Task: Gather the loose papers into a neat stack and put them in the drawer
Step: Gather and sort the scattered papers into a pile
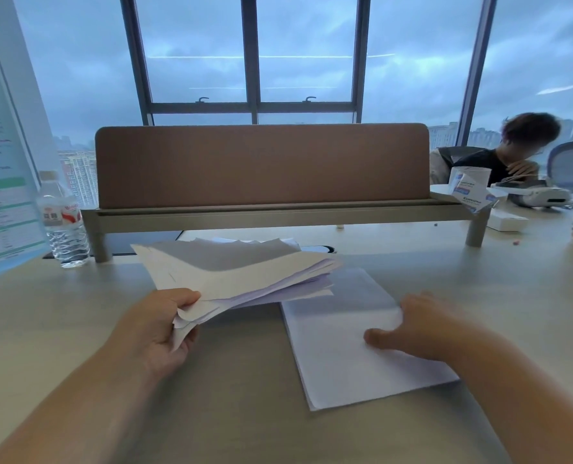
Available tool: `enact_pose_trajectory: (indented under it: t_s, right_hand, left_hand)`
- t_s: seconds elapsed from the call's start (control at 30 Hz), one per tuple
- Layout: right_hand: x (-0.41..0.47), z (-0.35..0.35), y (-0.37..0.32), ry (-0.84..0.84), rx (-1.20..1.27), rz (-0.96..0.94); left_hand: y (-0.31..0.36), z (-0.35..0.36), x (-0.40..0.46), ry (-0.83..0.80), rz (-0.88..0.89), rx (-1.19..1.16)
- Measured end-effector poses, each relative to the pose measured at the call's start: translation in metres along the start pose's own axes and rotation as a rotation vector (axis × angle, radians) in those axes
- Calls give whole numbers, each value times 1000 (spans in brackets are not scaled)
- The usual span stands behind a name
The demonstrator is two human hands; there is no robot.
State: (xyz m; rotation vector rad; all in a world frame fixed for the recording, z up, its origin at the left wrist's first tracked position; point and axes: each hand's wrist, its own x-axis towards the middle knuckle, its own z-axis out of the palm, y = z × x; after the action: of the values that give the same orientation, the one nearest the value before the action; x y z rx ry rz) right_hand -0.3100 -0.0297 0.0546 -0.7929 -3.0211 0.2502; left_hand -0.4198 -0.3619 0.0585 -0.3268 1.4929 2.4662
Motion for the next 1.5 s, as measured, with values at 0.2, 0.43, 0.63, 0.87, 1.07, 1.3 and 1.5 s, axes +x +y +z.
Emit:
enact_pose_trajectory:
  t_s: [0.2, 0.43, 0.63, 0.87, 1.07, 1.3, 1.5]
  right_hand:
    - [-2, -7, 1, -94, 65, 56]
    - [-3, -8, 4, -106, 142, 97]
    - [-4, -11, 2, -62, 20, 74]
    - [5, -9, 8, 64, 166, 68]
    - [18, -13, 30, 265, 241, 127]
    - [23, -20, 54, 336, 354, 219]
    - [23, -20, 66, 447, 680, 299]
  left_hand:
    - [-4, 2, 2, -8, 44, 68]
    - [-8, 5, -2, -7, 100, 140]
    - [-13, 6, -1, -2, 143, 183]
    - [-14, 6, -2, 0, 137, 219]
    - [-10, 0, 0, 21, 111, 325]
    - [-2, -9, -5, 59, 94, 656]
    - [4, -15, -4, 68, 84, 782]
